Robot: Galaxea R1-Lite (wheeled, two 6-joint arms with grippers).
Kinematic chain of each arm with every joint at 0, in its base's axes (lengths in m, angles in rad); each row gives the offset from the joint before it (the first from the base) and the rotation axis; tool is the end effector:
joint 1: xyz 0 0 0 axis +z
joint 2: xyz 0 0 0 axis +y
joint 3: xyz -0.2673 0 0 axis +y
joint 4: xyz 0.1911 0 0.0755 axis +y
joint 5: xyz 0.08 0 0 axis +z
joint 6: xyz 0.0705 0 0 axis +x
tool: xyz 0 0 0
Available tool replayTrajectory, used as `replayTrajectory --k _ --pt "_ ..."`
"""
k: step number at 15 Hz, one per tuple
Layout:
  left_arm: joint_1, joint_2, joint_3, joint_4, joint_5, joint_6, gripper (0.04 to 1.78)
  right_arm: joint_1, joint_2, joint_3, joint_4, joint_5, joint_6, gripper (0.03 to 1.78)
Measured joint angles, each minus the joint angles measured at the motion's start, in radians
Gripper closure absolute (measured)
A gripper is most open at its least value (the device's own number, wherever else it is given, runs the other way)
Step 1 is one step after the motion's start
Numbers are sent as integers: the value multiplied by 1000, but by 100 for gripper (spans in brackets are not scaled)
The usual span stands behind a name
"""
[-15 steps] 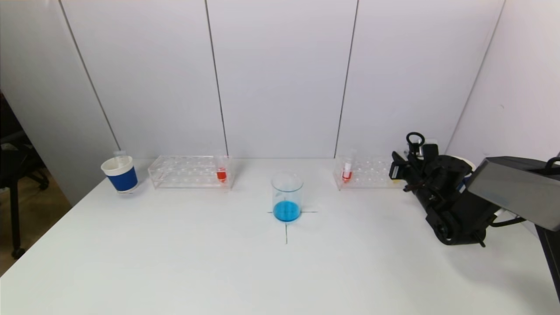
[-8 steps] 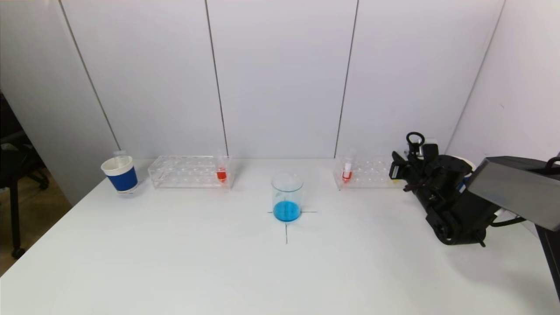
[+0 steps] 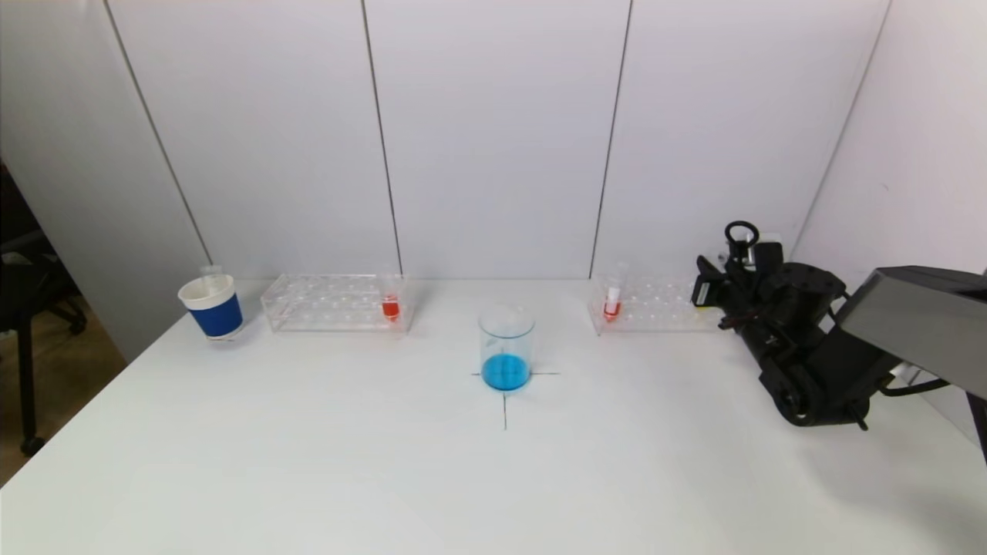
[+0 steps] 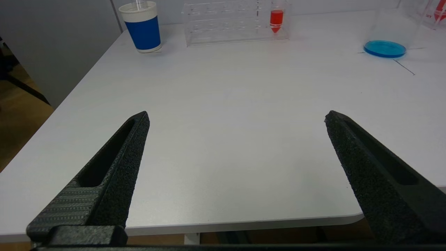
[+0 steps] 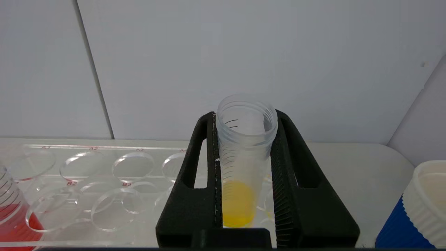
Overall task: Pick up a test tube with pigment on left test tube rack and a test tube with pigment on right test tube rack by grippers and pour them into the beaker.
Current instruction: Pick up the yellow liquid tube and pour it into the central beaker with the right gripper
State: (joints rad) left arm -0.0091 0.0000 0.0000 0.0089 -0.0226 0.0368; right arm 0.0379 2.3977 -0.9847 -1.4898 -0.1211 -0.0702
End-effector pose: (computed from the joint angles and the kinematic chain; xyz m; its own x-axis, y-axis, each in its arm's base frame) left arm 0.0743 -0.0023 0.0742 0.9995 -0.0317 -0.0089 0.0320 0.9988 0.0366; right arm 0.4508 0.0086 0.0157 0.9936 -0.0832 0.0762 0.0879 0.9943 -0.0607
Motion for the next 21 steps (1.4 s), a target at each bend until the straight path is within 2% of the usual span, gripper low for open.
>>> replayTrajectory --k 5,14,17,21 --pt "0 0 0 0 0 0 6 -5 -58 13 17 -2 -4 134" --pt "0 0 0 0 0 0 6 -4 -175 1 130 -1 -14 134" --pt "0 0 0 0 0 0 6 3 -241 -30 232 0 -20 134" --pt "0 0 0 0 0 0 6 18 -343 -101 432 8 -23 134"
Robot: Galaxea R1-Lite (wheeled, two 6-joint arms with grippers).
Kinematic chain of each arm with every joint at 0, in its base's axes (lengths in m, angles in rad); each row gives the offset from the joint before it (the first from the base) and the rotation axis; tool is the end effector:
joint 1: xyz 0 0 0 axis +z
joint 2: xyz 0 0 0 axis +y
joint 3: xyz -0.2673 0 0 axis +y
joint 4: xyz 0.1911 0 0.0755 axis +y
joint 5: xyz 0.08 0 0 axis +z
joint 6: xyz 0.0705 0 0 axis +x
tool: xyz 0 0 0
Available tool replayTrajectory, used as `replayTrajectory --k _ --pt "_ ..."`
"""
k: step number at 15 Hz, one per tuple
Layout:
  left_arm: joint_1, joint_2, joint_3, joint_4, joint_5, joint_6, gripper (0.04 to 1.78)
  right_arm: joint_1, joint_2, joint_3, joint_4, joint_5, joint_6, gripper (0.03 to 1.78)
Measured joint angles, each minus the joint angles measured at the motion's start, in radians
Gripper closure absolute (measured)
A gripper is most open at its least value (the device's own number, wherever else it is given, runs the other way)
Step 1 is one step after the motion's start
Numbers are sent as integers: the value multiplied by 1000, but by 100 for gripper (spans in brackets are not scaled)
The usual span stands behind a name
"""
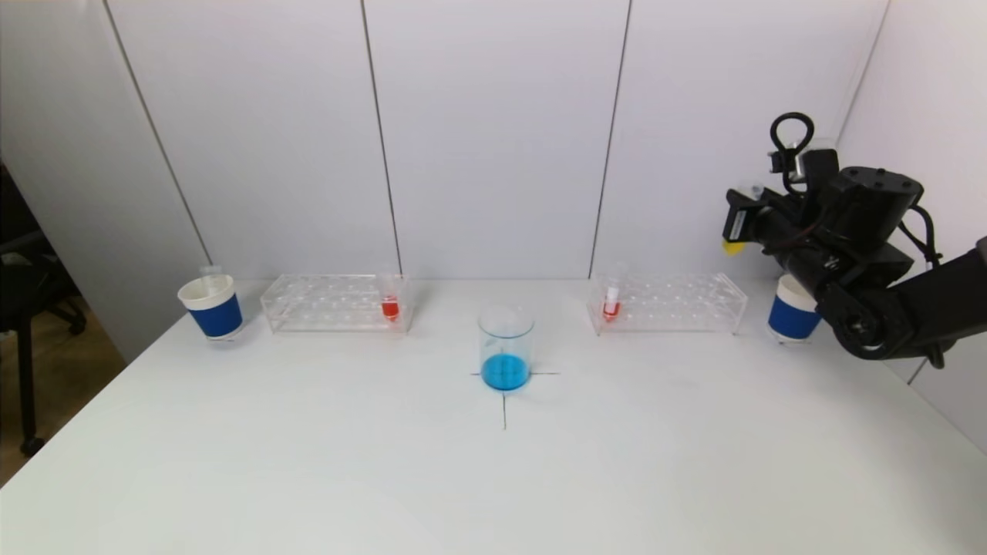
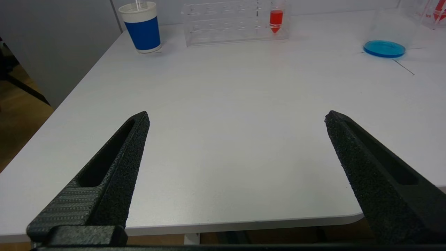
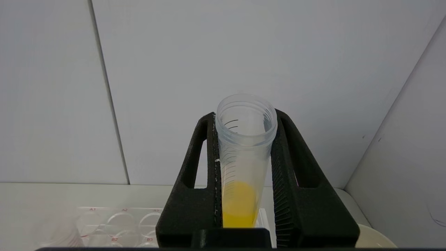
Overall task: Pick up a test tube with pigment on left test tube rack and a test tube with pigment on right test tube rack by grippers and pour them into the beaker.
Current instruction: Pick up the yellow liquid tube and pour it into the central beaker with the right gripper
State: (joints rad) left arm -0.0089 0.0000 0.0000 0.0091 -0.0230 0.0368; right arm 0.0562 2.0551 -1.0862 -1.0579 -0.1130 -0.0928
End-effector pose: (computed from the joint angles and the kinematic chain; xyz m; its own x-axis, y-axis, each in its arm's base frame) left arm 0.0743 -0.0023 0.0741 0.9994 -0.0319 -0.0091 0.0322 0.9988 0.0366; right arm 0.4441 0.0170 0.1351 0.9945 -0.0570 0.0883 0.0643 0.9945 -0.0823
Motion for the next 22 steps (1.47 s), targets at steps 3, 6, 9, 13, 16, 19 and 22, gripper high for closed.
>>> replayTrajectory --k 3,6,9,13,16,19,22 --pt "0 0 0 0 0 0 6 21 -62 -85 179 2 3 134" --pt "0 0 0 0 0 0 6 71 -105 -174 326 -4 2 134" --pt "0 0 0 0 0 0 6 140 -131 -253 450 -6 2 134" --pt "0 0 0 0 0 0 6 244 -150 -338 582 8 -1 134" --pt "0 0 0 0 0 0 6 310 -155 -352 586 24 -21 134" --pt "0 0 0 0 0 0 6 344 -143 -353 585 86 -44 134" --pt "0 0 0 0 0 0 6 366 -119 -351 579 148 -130 134"
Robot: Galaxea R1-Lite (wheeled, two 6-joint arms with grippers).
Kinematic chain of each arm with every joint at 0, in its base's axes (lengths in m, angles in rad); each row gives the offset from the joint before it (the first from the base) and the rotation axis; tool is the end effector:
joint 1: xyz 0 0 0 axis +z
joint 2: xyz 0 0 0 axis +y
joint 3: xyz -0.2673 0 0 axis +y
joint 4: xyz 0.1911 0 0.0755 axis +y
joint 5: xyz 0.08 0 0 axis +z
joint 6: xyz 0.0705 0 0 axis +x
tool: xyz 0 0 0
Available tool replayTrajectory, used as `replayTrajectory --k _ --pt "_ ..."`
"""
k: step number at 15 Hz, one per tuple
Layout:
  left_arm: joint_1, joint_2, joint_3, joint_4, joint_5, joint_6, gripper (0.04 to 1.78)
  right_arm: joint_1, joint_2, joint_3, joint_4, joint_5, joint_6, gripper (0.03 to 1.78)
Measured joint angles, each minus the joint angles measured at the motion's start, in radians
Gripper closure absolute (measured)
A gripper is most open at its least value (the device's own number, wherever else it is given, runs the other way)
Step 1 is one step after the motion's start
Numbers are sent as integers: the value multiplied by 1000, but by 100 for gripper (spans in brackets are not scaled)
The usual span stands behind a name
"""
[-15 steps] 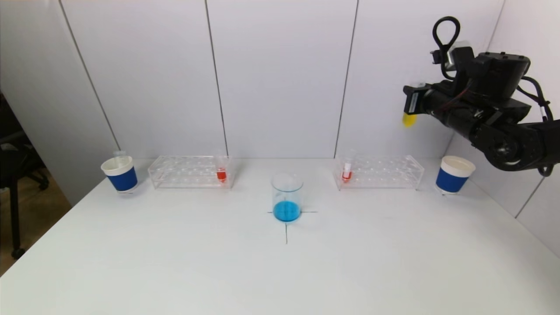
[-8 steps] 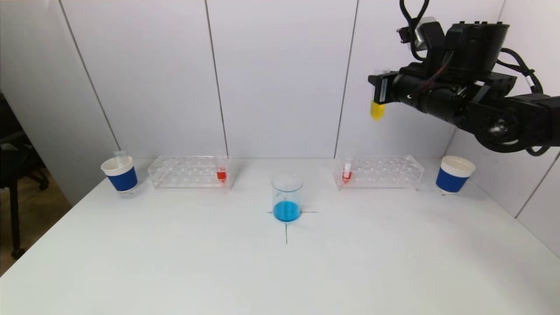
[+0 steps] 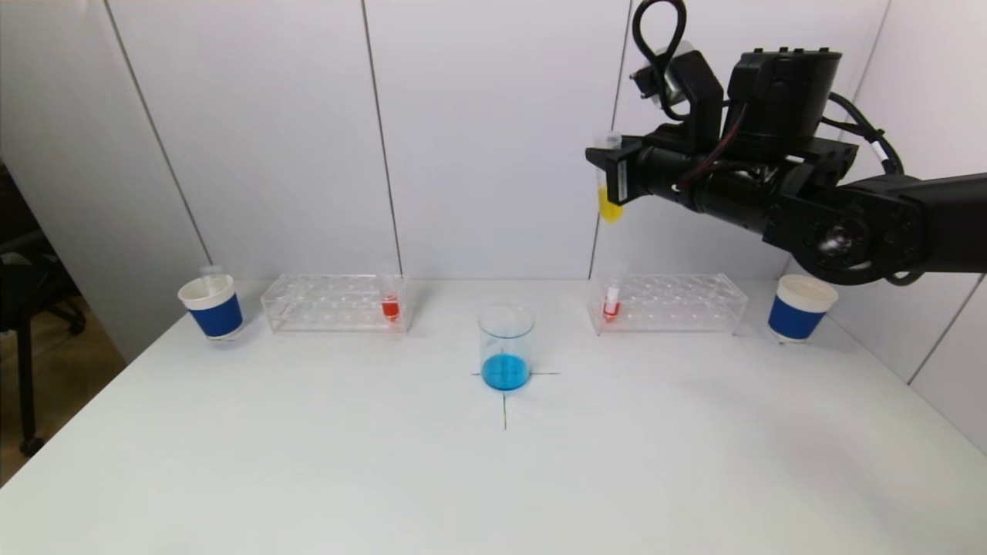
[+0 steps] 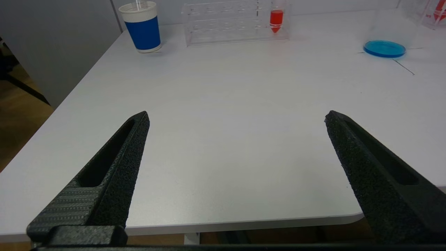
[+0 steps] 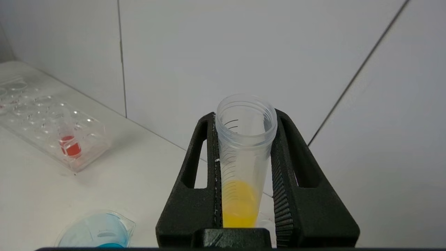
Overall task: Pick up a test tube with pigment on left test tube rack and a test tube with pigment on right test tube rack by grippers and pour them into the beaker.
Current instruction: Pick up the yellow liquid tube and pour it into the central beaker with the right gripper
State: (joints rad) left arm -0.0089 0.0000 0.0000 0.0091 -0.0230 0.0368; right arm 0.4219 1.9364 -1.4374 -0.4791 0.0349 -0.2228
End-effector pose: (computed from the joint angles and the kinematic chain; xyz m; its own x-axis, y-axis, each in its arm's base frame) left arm 0.0743 -0.0023 0.0741 0.9994 -0.0319 -0.0091 0.0322 0.9988 0.0366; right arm 0.4095 0.1865 0.2215 0.8973 0.4410 -0.0199 -0.4342 0.8735 -0.2202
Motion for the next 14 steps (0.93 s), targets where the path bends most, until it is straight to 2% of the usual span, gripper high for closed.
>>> replayTrajectory --k 4,5,8,10,14 --pt "0 0 0 0 0 0 6 10 37 1 0 94 -155 134" --pt "0 0 0 0 0 0 6 13 50 1 0 103 -180 134" --pt "0 0 0 0 0 0 6 29 102 1 -14 103 -204 134" --pt "0 0 0 0 0 0 6 35 144 -8 -57 104 -243 134" --pt "0 0 0 0 0 0 6 15 225 -31 -147 164 -386 134"
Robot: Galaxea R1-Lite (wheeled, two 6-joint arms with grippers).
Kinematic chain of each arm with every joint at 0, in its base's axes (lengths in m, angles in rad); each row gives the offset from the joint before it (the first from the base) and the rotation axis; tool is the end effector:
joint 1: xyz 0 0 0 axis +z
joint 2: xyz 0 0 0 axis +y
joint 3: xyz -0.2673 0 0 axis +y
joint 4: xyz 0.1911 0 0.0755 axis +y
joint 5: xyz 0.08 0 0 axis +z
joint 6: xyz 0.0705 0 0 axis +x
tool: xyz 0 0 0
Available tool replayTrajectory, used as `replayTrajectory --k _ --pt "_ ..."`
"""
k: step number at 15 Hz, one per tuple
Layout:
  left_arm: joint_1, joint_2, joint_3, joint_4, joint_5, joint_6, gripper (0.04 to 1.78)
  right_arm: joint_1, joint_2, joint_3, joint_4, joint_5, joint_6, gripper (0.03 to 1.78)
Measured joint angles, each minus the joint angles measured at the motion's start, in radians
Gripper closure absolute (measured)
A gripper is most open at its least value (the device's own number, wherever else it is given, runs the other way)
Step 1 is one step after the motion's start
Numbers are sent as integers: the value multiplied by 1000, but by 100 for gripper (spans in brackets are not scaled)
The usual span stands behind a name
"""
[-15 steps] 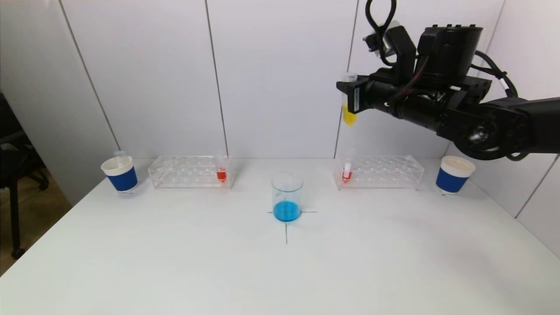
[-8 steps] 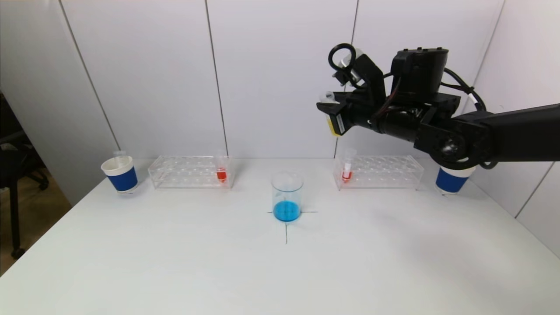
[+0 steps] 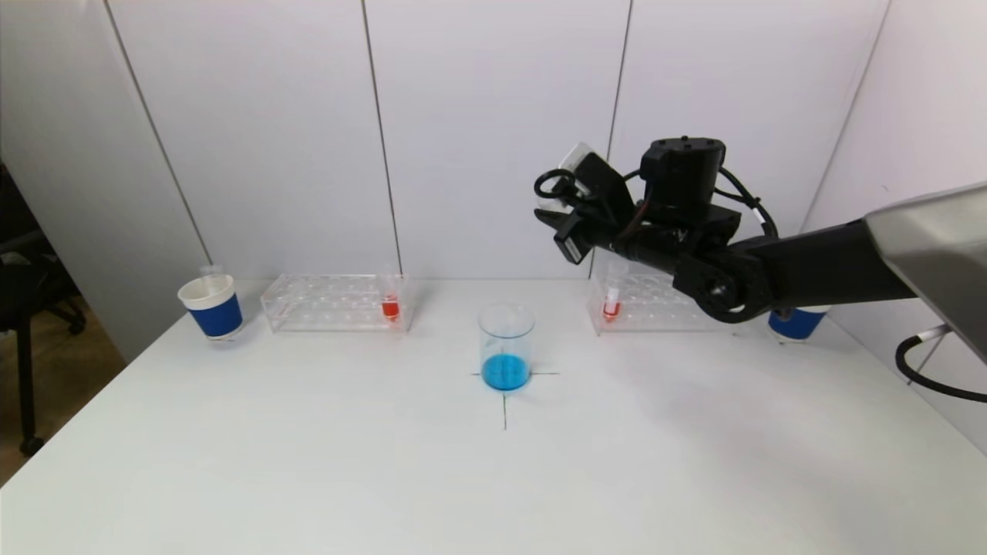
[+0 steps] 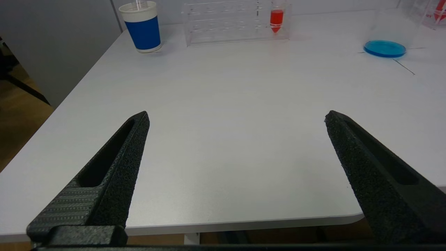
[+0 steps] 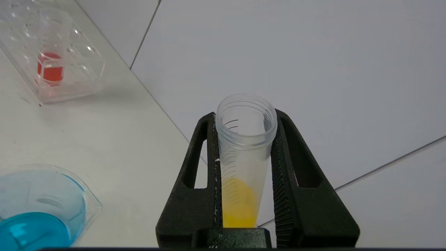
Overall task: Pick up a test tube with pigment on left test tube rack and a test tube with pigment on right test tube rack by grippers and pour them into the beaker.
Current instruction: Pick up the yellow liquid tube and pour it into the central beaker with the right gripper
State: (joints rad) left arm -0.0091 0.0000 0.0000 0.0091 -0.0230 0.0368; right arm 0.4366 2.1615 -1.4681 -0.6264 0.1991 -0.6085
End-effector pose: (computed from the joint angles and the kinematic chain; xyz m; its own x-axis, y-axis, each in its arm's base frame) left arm 0.0743 -0.0023 0.0741 0.9994 -0.0321 -0.0091 0.0324 0.9988 0.0366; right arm 0.4407 0.2211 0.1479 0.8027 0.5928 -0.0656 -0.5215 0.6442 -0.5595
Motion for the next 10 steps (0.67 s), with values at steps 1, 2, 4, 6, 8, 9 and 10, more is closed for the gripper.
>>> replayTrajectory --k 1,2,4,6,8,9,10 --pt "0 0 0 0 0 0 6 -7 16 -8 -1 18 -30 134" --pt "0 0 0 0 0 0 6 -13 29 -21 -2 37 -47 134" --pt "0 0 0 0 0 0 6 -26 53 -48 -4 71 -89 134" --pt "0 0 0 0 0 0 6 -38 73 -68 -34 91 -145 134" --pt "0 0 0 0 0 0 6 -40 95 -73 -110 97 -180 134" --pt "0 0 0 0 0 0 6 -40 108 -73 -151 99 -200 134" --pt "0 0 0 0 0 0 6 -41 124 -73 -202 99 -229 134"
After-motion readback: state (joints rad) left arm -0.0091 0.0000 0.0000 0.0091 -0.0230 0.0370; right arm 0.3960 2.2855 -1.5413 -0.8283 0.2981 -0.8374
